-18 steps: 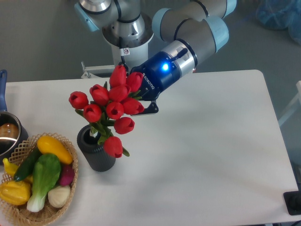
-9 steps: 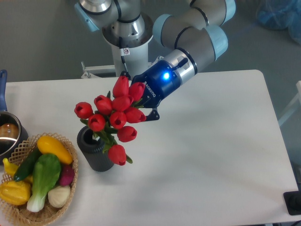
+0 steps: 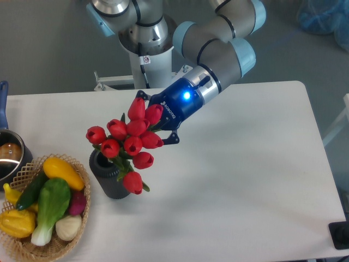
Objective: Insert the flowers into the vase
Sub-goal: 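Lower the tulip stems down into the black vase opening, then open the gripper to release the tulips in the vase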
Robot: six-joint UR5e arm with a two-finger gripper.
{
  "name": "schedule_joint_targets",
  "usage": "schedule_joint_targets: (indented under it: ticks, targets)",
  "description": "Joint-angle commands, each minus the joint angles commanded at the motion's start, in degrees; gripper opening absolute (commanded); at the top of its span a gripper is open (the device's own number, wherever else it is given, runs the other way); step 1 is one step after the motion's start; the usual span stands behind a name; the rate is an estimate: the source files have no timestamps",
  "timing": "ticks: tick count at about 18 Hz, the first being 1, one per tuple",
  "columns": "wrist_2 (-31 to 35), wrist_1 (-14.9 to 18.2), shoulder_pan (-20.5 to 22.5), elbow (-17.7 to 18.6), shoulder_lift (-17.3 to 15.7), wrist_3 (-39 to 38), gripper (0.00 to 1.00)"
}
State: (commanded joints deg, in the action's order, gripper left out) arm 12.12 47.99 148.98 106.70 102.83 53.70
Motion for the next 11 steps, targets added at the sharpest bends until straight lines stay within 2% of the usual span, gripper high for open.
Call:
schedule_joint_targets:
  ticks: [11]
  targets:
    - [3.79, 0.18, -1.68, 3.51, 0.62, 3.60, 0.25]
